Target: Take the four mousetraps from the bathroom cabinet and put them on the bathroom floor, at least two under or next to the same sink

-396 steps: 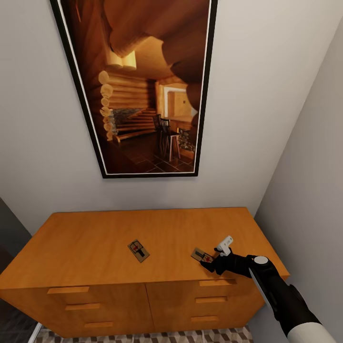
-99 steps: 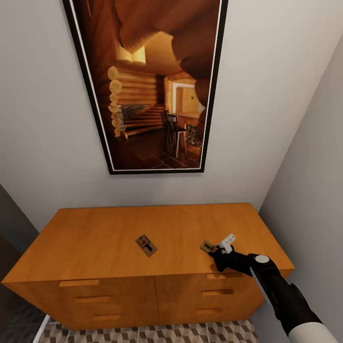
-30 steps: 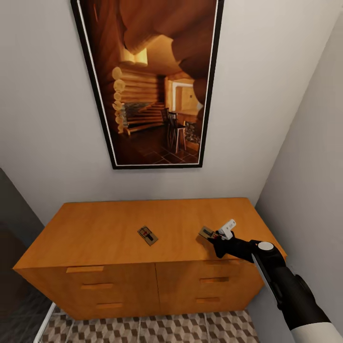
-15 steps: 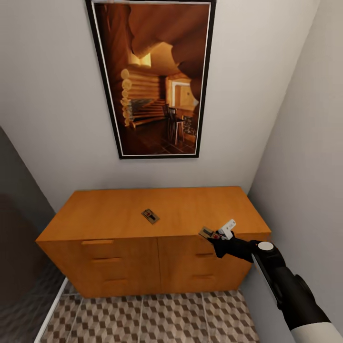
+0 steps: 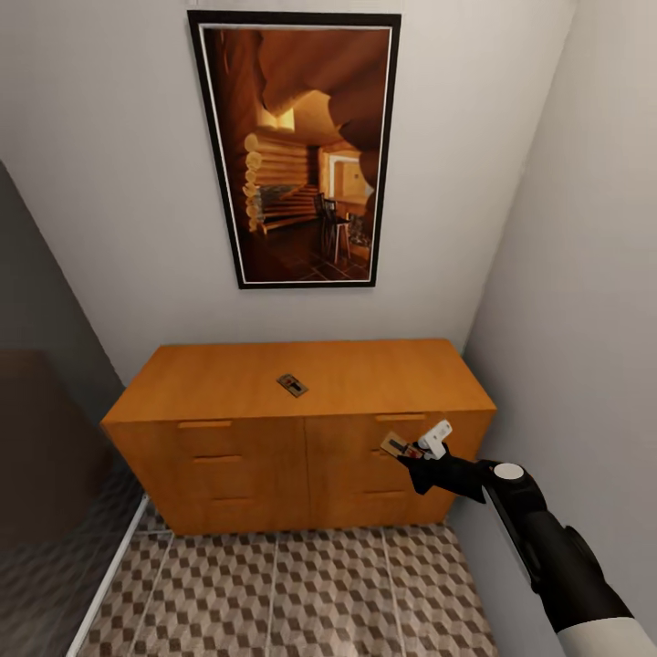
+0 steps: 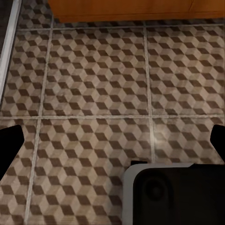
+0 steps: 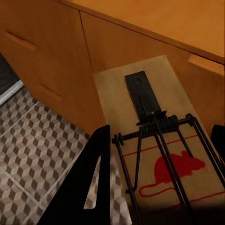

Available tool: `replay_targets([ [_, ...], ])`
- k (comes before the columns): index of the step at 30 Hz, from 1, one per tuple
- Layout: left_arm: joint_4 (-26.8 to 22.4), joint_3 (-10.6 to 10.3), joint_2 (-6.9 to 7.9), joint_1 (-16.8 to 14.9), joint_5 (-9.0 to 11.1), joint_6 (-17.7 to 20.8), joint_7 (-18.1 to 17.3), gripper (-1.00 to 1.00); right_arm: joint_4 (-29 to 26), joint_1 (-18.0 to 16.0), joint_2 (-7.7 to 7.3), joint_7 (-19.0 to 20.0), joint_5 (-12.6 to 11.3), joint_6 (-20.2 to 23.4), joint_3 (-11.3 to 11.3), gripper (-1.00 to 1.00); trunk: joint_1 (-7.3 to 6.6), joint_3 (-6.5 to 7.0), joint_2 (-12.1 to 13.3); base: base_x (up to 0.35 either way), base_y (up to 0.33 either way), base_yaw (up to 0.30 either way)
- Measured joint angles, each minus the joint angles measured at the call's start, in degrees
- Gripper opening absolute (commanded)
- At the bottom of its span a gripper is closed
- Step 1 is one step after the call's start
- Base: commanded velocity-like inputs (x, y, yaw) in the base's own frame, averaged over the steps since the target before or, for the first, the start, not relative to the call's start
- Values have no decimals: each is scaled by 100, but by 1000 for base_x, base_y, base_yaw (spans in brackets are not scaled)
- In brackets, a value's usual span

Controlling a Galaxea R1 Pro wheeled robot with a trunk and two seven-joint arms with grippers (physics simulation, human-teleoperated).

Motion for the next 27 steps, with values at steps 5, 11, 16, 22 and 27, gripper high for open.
replay_targets([
  [5, 0, 0, 0, 0, 0, 0, -2, 100, 30, 0, 3, 0, 1, -4, 1, -100, -1, 0, 0, -293, 0, 0],
  [11, -1, -1, 0, 0, 0, 1, -5, 100, 463, 0, 31, -22, -3, -65, 8, -100, -3, -1, 0, -76, 0, 0],
  [16, -2, 0, 4, 0, 1, 0, -6, 100, 1911, 1, 213, -313, 14, -1095, 9, -100, -4, -1, 0, -11, 0, 0],
  [22, -4, 0, 3, 0, 0, 0, -3, 100, 4867, 4, 706, -2060, -13, -3874, 7, -100, -3, -3, 0, -1, 0, 0],
  [27, -7, 1, 0, 0, 0, 0, -1, 100, 6300, 2, 986, -2948, -13, -5281, 19, -100, -4, -1, -1, 0, 0, 0],
])
